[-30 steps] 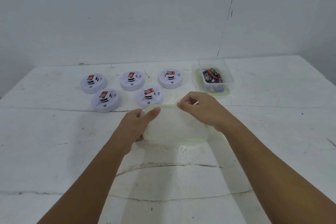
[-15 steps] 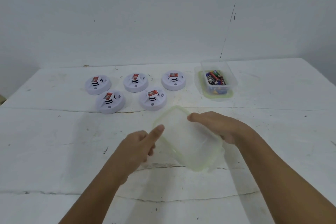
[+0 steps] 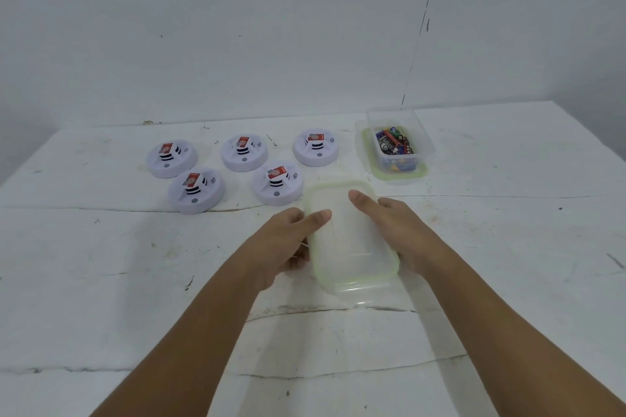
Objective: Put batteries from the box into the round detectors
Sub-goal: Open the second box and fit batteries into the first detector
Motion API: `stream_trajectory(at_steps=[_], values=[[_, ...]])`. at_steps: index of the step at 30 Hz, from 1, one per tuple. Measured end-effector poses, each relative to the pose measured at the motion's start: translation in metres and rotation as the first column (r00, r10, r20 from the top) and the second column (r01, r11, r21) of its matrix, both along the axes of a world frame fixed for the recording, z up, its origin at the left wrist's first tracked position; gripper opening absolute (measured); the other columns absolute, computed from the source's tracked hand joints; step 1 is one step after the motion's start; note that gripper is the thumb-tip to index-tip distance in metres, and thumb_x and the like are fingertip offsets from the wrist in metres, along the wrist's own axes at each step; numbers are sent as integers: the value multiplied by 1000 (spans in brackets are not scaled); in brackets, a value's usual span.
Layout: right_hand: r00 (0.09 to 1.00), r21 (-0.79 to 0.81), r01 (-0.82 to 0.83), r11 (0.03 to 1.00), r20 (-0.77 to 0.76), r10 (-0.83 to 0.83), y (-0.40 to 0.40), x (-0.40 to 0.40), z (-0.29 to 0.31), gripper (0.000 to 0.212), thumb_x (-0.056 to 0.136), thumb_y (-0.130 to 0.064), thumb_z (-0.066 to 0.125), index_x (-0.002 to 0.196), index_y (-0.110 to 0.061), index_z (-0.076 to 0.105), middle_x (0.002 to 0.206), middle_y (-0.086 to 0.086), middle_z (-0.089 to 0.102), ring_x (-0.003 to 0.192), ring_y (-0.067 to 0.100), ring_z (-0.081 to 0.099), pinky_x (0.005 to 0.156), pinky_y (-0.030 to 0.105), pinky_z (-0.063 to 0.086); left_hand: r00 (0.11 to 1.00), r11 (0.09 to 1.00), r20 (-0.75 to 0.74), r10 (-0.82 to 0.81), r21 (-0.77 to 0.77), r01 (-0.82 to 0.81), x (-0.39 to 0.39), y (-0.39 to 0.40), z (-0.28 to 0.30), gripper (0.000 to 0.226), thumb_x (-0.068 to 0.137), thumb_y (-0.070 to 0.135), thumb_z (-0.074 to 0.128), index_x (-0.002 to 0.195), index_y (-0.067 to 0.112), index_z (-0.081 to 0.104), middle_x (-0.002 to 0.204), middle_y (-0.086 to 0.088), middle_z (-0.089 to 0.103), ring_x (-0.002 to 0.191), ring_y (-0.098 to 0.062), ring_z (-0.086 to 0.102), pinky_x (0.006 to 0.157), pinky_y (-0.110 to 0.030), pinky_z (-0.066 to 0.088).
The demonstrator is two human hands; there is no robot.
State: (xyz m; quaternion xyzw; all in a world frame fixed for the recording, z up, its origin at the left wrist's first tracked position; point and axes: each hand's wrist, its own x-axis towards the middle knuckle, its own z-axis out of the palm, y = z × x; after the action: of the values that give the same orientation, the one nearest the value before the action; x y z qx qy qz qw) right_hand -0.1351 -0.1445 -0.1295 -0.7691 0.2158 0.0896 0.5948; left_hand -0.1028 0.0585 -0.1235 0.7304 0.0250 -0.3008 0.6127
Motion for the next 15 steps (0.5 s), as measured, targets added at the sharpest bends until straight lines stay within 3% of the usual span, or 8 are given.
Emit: stream_trajectory(at_steps=[2,6,8,10,13,15], values=[[1000,26,6,1000,-1,-6,-1,1,-2,103,59,-96,65,132,-22,63,123,-7,71,112,20,68,103,49,53,999,999,-37,3,-44,-5,2,0,-3,48,91,52,73,115,10,67,94,-3,67,80,-21,54,65,-28,47],[1000,40,21,999,-9,-21,-1,3,-1,69,77,-80,68,110,-20,70,105,-2,77,98,21,74,97,49,58,998,996,-45,34,-84,-38,2,-1,-8,45,86,53,78,101,14,62,84,-7,59,60,-17,47,57,-25,47],[1000,32,8,999,-11,-7,-1,2,-2,73,70,-84,68,106,-20,72,101,-3,79,95,22,76,96,50,59,994,992,18,112,-54,-111,2,-2,-11,52,81,55,82,89,9,60,79,-12,63,68,-24,54,69,-33,55],[1000,14,12,1000,-20,-12,-1,3,-3,78,66,-88,66,106,-21,72,101,-4,79,95,22,76,96,50,58,982,988,114,152,-3,-153,2,-2,-12,51,82,54,81,74,15,50,70,-1,59,72,-23,54,71,-36,51],[999,26,13,1000,-29,-13,-1,3,-2,74,69,-86,67,108,-23,70,106,-5,77,99,21,74,97,49,58,990,995,111,89,40,-94,3,2,-9,57,79,65,79,81,18,46,78,-2,55,71,-21,49,66,-33,44],[999,31,15,999,-37,-14,-1,3,-2,85,61,-91,67,114,-24,69,110,-6,76,103,21,73,99,49,56,991,995,122,59,69,-68,5,3,-8,58,80,65,78,83,18,45,79,-5,51,72,-22,46,63,-32,41]])
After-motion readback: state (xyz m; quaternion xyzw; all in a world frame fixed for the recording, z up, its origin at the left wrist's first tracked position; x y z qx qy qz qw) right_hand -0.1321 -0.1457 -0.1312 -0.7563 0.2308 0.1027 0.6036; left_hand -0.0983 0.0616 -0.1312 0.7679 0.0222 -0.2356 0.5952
